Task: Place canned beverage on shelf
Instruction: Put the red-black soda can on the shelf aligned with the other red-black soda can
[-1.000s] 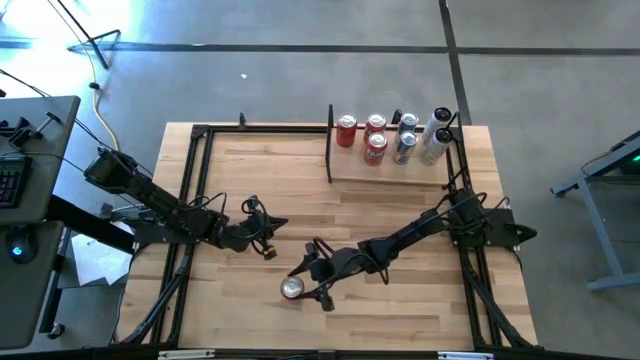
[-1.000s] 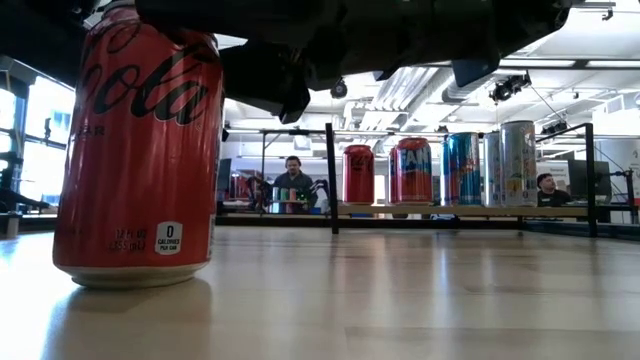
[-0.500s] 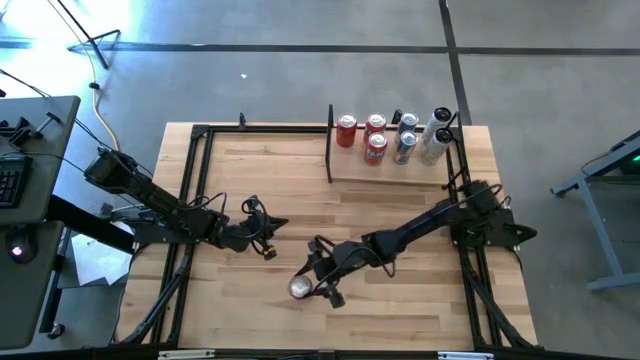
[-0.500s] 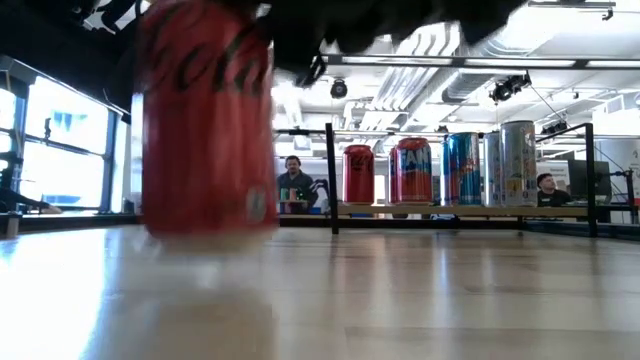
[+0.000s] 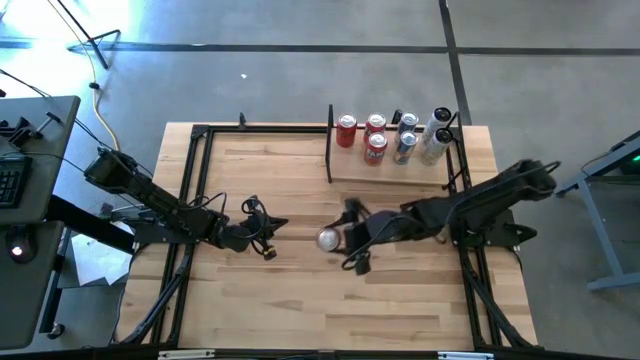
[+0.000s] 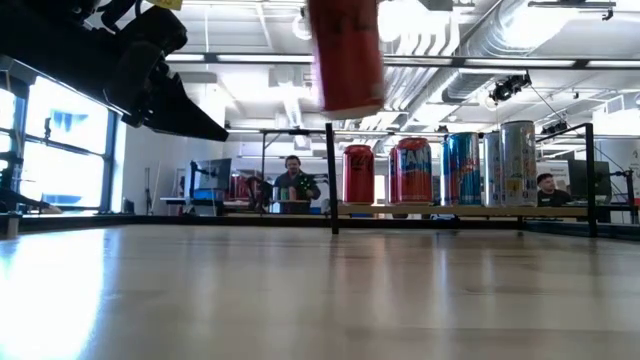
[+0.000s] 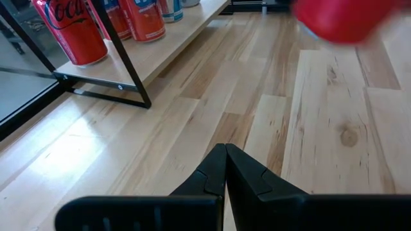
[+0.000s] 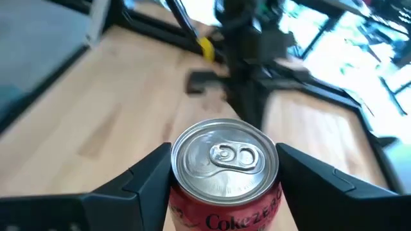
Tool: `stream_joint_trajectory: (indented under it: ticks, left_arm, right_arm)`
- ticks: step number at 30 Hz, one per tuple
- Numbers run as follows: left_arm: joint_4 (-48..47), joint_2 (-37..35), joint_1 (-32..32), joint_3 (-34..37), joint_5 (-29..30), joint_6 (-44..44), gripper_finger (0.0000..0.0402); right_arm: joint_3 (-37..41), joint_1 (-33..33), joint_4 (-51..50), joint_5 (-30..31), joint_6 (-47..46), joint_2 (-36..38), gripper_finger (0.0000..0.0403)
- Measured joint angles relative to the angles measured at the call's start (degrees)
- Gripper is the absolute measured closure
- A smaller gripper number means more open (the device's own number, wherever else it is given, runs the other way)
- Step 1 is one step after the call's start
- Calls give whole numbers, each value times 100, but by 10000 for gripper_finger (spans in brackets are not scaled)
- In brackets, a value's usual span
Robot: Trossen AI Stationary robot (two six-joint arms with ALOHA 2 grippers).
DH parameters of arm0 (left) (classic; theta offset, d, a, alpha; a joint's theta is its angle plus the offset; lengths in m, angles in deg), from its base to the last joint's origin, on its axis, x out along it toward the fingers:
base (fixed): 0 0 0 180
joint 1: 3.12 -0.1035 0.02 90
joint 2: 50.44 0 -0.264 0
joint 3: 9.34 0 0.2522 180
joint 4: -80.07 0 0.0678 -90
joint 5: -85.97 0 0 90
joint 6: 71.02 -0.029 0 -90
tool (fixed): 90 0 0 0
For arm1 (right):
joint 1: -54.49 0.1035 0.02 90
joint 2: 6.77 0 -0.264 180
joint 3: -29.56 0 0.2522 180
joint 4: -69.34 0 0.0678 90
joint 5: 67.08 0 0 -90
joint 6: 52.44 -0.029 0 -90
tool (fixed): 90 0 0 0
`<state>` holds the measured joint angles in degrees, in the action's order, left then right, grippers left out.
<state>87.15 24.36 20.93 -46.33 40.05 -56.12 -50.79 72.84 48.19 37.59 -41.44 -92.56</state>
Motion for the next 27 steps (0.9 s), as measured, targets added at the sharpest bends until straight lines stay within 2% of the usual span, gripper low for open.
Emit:
stream_joint_trajectory:
  ticks: [2, 4, 8, 11, 15, 18, 21, 27]
  left_arm:
    - [0, 0, 0, 0, 0, 0, 401]
    - [0, 0, -2, 0, 0, 0, 401]
    - [5, 0, -2, 0, 0, -2, 401]
    - [41, 0, -2, 0, 0, -50, 401]
    - [171, 0, -2, 0, -18, -57, 401]
    - [245, 0, -2, 2, -172, -57, 401]
    - [299, 0, -2, 2, -181, -57, 401]
    - [303, 0, -2, 2, -186, -55, 401]
  right_arm:
    - [5, -21, -490, 148, 32, 316, 169]
    - [228, -77, -527, 248, 100, 662, 169]
    - [1257, -399, -149, 183, 84, 1510, 169]
    - [2084, -896, 383, 168, 264, 2246, 169]
    - [2745, -1925, 1008, -518, 344, 2976, 170]
    - [2907, -2854, 1216, -1409, 248, 3073, 171]
    - [2905, -3560, 1586, -2264, 188, 2828, 171]
    - [2772, -4325, 1940, -3068, 257, 2095, 171]
